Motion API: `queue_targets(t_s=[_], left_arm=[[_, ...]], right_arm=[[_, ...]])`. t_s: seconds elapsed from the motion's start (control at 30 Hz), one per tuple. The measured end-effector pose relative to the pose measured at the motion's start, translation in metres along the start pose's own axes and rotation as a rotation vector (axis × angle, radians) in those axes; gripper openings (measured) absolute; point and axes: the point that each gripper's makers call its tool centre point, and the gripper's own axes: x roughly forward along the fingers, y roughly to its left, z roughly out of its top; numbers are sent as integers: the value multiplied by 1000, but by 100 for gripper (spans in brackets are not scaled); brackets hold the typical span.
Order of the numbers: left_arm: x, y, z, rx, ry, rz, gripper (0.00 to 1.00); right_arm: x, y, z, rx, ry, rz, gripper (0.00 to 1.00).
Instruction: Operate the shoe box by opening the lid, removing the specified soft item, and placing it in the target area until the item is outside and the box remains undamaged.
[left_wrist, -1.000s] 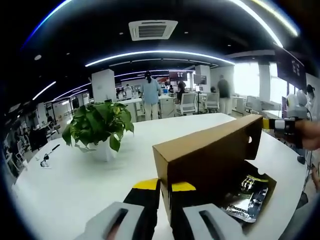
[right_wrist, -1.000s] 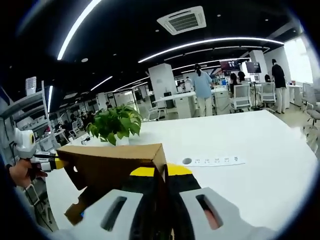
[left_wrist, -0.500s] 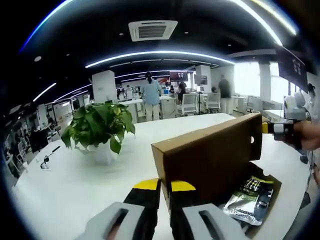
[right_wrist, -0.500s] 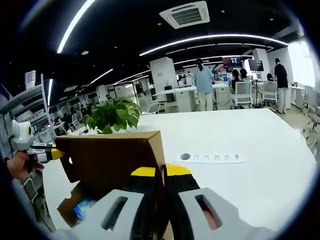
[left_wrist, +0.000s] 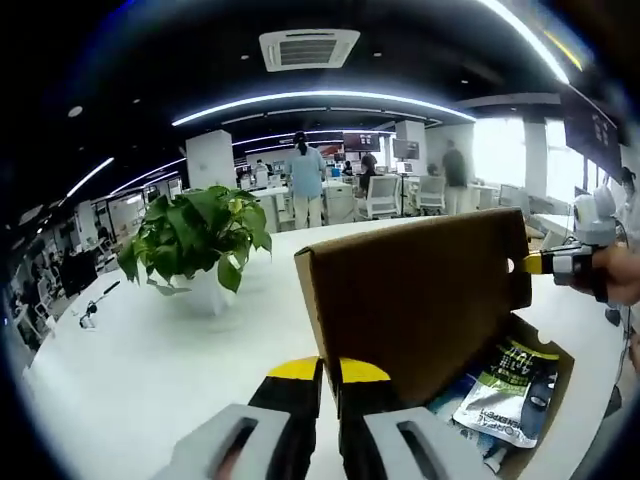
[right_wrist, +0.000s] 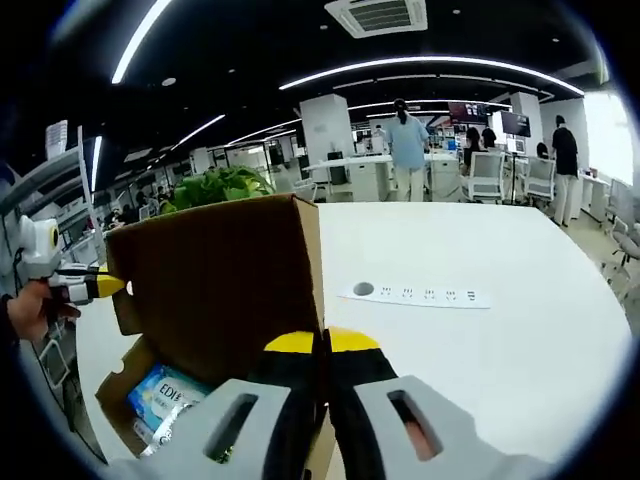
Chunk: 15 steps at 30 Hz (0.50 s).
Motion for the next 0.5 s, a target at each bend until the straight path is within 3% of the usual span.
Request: queue_targets(t_s=[0.5], left_arm=[[11, -3, -30, -13, 68, -12, 4]], right_arm=[[5, -3, -33, 15, 79, -7, 0]])
